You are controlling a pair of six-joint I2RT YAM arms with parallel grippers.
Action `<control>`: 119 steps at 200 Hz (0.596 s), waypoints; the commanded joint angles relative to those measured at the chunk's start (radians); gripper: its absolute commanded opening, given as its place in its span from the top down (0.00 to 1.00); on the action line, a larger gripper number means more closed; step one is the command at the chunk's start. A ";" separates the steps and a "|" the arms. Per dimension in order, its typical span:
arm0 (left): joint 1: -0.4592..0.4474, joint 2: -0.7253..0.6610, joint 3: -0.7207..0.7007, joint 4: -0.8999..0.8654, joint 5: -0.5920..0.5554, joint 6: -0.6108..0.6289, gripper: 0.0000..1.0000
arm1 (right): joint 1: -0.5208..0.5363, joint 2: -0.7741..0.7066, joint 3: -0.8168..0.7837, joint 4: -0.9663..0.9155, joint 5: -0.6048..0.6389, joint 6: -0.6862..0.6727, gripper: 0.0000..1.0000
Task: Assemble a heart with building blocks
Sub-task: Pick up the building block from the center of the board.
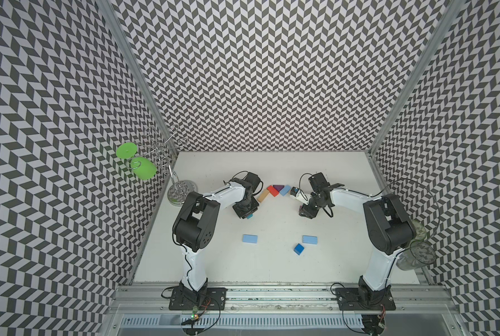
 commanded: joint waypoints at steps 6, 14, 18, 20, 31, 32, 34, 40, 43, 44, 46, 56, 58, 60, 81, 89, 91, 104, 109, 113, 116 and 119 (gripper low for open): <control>-0.020 0.114 -0.134 0.058 0.023 0.033 0.72 | -0.001 -0.004 -0.032 -0.056 -0.023 0.018 0.57; -0.020 0.102 -0.153 0.067 0.017 0.038 0.74 | 0.000 -0.011 -0.040 -0.053 -0.024 0.020 0.61; -0.020 0.098 -0.162 0.072 0.016 0.042 0.76 | 0.000 -0.015 -0.043 -0.050 -0.023 0.021 0.63; -0.020 0.096 -0.165 0.074 0.014 0.044 0.76 | 0.000 -0.017 -0.045 -0.049 -0.023 0.021 0.63; -0.022 0.086 -0.182 0.081 0.010 0.056 0.81 | -0.001 -0.026 -0.051 -0.047 -0.024 0.023 0.70; -0.022 0.084 -0.183 0.082 0.010 0.057 0.81 | 0.000 -0.027 -0.051 -0.048 -0.024 0.023 0.70; -0.023 0.082 -0.185 0.081 0.008 0.059 0.82 | 0.000 -0.028 -0.053 -0.048 -0.024 0.024 0.72; -0.028 0.073 -0.193 0.082 0.003 0.065 0.83 | 0.000 -0.033 -0.055 -0.047 -0.024 0.026 0.77; -0.029 0.068 -0.196 0.083 0.000 0.068 0.83 | 0.000 -0.036 -0.056 -0.047 -0.024 0.028 0.79; -0.030 0.067 -0.198 0.082 -0.001 0.070 0.84 | 0.000 -0.036 -0.056 -0.048 -0.024 0.028 0.79; -0.031 0.062 -0.200 0.083 -0.003 0.070 0.84 | 0.000 -0.039 -0.057 -0.049 -0.024 0.028 0.79; -0.041 0.040 -0.214 0.085 -0.008 0.074 0.87 | 0.000 -0.048 -0.061 -0.054 -0.026 0.031 0.87; -0.043 0.035 -0.216 0.086 -0.009 0.074 0.88 | 0.001 -0.049 -0.062 -0.055 -0.027 0.033 0.89; -0.045 0.030 -0.220 0.087 -0.008 0.074 0.89 | 0.001 -0.052 -0.063 -0.056 -0.027 0.034 0.90; -0.078 -0.026 -0.246 0.094 -0.007 0.059 0.95 | 0.007 -0.079 -0.067 -0.059 -0.030 0.055 1.00; -0.094 -0.044 -0.249 0.093 -0.005 0.048 0.95 | 0.012 -0.089 -0.064 -0.060 -0.023 0.075 1.00; -0.098 -0.048 -0.250 0.093 -0.003 0.045 0.95 | 0.012 -0.093 -0.064 -0.060 -0.022 0.081 1.00; -0.133 -0.074 -0.246 0.091 0.006 0.027 0.98 | 0.018 -0.121 -0.061 -0.052 -0.024 0.123 1.00; -0.147 -0.082 -0.244 0.088 0.006 0.018 0.98 | 0.019 -0.130 -0.058 -0.051 -0.024 0.144 1.00; -0.158 -0.089 -0.241 0.087 0.006 0.013 0.99 | 0.019 -0.138 -0.058 -0.048 -0.021 0.162 1.00; -0.166 -0.093 -0.238 0.087 0.008 0.006 0.99 | 0.019 -0.144 -0.058 -0.045 -0.015 0.179 1.00; -0.173 -0.097 -0.235 0.086 0.010 -0.001 0.99 | 0.019 -0.149 -0.058 -0.041 -0.008 0.192 1.00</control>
